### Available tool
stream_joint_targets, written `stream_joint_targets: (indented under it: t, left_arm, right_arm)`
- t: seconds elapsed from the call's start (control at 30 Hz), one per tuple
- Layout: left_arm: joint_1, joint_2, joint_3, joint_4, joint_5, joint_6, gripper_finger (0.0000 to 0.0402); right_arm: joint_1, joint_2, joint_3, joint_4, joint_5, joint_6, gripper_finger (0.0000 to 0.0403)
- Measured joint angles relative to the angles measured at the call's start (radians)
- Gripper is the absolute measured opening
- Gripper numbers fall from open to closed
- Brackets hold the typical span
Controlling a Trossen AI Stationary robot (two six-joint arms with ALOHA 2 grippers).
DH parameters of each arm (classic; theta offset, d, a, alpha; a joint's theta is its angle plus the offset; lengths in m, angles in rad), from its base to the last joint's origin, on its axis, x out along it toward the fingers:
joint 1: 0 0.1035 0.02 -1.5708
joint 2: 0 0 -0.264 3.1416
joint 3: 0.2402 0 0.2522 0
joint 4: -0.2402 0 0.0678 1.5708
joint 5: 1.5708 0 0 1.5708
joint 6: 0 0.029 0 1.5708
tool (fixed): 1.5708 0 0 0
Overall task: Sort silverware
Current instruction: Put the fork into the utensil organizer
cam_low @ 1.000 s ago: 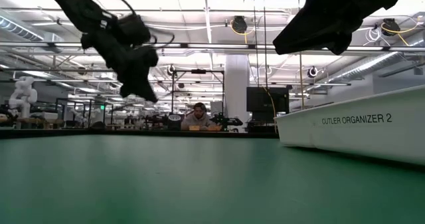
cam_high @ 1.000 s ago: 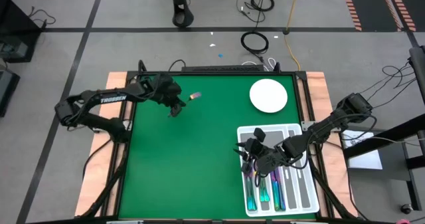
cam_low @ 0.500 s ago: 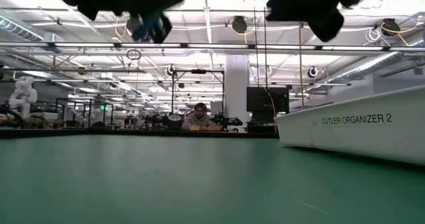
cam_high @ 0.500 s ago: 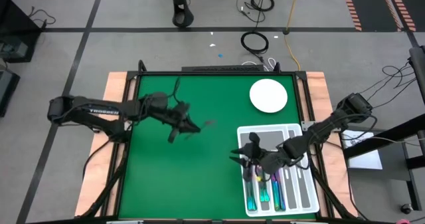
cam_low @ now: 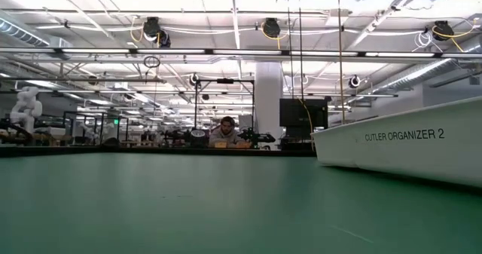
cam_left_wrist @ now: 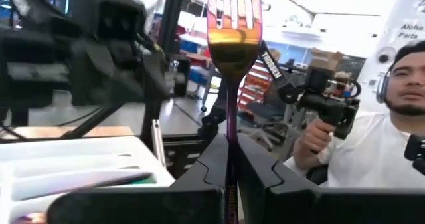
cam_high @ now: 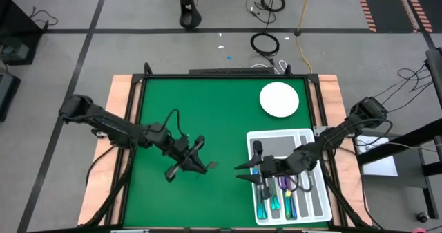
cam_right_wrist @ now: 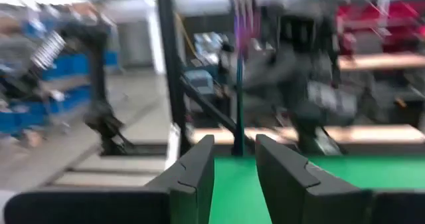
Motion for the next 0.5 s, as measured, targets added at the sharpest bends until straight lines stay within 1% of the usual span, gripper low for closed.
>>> stream_joint_targets:
  t: [0.07,0.17,0.33,0.43,0.5]
  left_arm:
    - [-0.024,0.053,0.0,0.066,-0.024,0.0,0.0017]
    - [-0.045,0.135,0.0,0.197,-0.029,-0.007,0.0017]
    - [-0.059,0.262,0.016,0.404,-0.033,-0.009,0.0017]
    - [-0.059,0.33,0.068,0.429,-0.034,-0.01,0.0017]
    - [-0.059,0.366,0.106,0.417,-0.012,-0.023,0.0017]
  right_arm:
    - [-0.012,0.0,0.0,0.061,-0.067,-0.028,0.0098]
    - [-0.029,0.0,0.0,0.106,-0.153,-0.051,0.0098]
    - [-0.039,0.027,0.0,0.112,-0.202,-0.054,0.0104]
    - [-0.05,0.066,0.0,0.162,-0.208,-0.054,0.012]
    - [-0.06,0.077,0.0,0.172,-0.241,-0.049,0.0134]
